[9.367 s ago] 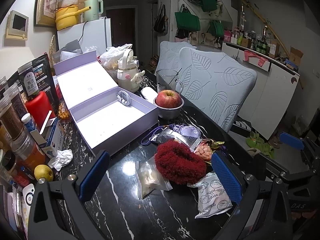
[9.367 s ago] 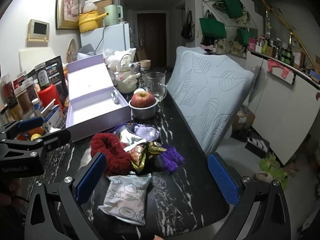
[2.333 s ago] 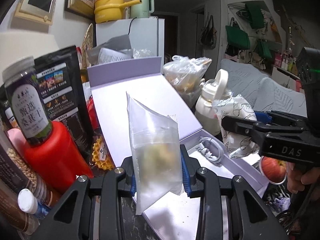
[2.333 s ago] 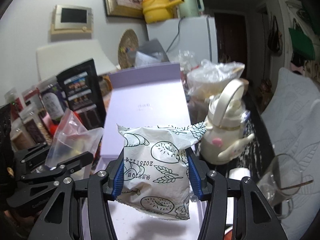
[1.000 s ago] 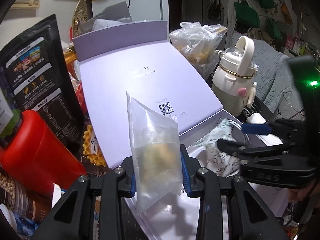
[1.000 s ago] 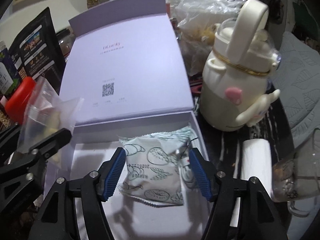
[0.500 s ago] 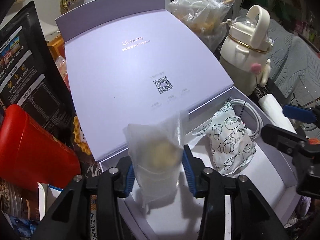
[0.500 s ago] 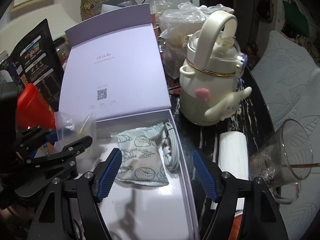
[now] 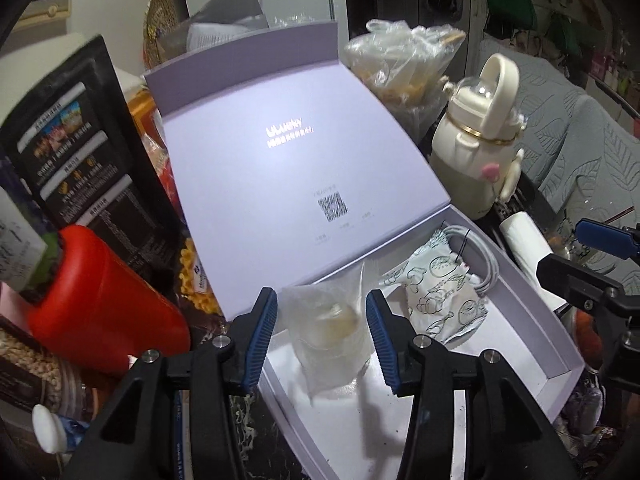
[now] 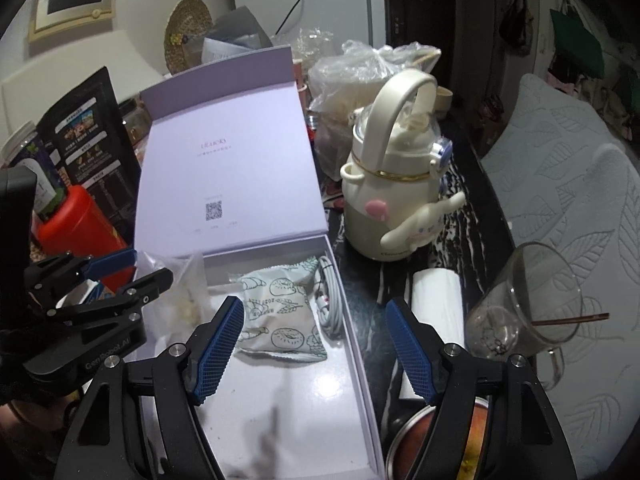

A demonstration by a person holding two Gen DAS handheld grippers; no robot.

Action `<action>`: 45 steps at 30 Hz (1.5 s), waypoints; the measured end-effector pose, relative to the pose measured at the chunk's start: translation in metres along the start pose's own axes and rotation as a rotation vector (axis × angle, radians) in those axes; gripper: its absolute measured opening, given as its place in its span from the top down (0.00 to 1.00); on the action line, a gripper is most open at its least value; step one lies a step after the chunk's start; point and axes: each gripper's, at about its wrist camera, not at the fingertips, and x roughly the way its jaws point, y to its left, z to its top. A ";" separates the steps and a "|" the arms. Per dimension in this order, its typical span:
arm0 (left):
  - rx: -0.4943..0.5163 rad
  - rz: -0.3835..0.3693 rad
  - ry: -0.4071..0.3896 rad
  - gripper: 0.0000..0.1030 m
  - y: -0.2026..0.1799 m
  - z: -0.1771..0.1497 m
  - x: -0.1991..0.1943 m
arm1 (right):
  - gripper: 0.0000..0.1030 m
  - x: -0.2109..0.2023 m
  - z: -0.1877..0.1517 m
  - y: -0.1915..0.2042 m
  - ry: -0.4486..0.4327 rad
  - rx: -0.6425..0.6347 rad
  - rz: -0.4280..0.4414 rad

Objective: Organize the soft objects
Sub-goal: 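Withdraw both tools from the box back toward the snack pile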

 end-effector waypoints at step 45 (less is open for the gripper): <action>0.086 -0.174 -0.450 0.04 -0.027 -0.082 -0.248 | 0.12 -0.240 -0.101 0.035 -0.400 -0.050 -0.087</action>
